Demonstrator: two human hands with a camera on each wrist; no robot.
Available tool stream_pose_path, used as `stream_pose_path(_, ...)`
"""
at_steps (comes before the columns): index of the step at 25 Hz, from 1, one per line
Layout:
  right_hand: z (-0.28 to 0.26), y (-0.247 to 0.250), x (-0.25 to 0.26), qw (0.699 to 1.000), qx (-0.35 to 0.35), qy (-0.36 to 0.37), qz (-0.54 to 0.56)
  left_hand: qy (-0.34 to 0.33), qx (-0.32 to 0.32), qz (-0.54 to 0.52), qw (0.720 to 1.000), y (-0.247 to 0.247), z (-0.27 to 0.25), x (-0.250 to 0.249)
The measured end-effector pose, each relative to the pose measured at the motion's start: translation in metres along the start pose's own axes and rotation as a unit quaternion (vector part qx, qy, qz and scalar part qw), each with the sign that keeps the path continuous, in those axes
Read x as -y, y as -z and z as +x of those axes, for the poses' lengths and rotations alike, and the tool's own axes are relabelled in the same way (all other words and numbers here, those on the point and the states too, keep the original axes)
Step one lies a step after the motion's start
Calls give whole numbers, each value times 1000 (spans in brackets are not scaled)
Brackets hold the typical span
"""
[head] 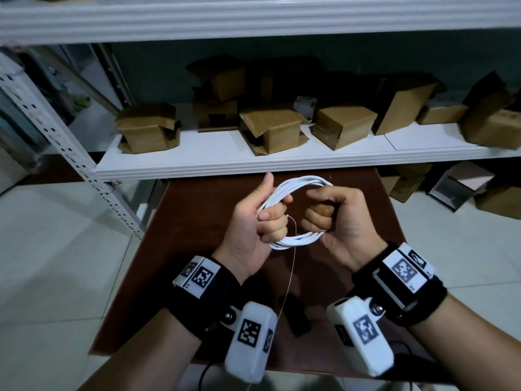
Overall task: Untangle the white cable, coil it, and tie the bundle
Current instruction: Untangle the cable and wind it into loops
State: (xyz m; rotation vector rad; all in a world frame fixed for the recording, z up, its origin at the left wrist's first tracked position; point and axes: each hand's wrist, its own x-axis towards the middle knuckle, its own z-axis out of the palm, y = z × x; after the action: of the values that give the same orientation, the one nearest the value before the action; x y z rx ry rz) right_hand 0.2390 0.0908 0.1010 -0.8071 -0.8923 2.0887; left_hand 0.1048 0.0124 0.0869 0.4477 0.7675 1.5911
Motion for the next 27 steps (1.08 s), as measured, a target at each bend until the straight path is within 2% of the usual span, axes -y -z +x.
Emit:
stream_pose_path(3,-3,2,1,998,63,-20,-17,-27,-42,75,996,2,2,-3)
stream_pose_path(6,-5,6,5,988,136,-30,-69,-46,-55,119,990,4,3,-13)
stream_pose_path(9,-5,8,5,980,146,-15,-132,-37,-60,166,984,3,0,-14)
stream_pose_path(11,-6,7,3,970,157,-1,-188,-32,-53,233,970,2,-1,-8)
stream_pose_path(13,-6,8,3,948,157,6,-278,-47,-44,311,948,3,-1,-3)
stream_pose_path(15,-6,10,7,911,157,-8,-382,-69,-35,396,915,6,1,1)
stream_pose_path(18,-8,12,10,870,151,-38,-467,-99,-15,496,862,8,3,6)
stream_pose_path(21,-7,16,7,826,129,-40,-548,-101,-7,554,827,8,4,12)
stream_pose_path(22,-7,15,5,814,118,-40,-567,-92,-1,557,826,7,4,13)
stream_pose_path(23,-7,14,4,812,103,-38,-573,-79,4,543,836,6,4,14)
stream_pose_path(24,-6,12,3,821,84,-29,-563,-63,5,510,858,5,4,13)
stream_pose_path(26,-5,6,1,863,54,2,-502,-26,-3,422,906,1,4,8)
stream_pose_path(27,-5,2,0,887,45,13,-459,-11,-6,390,921,-1,3,4)
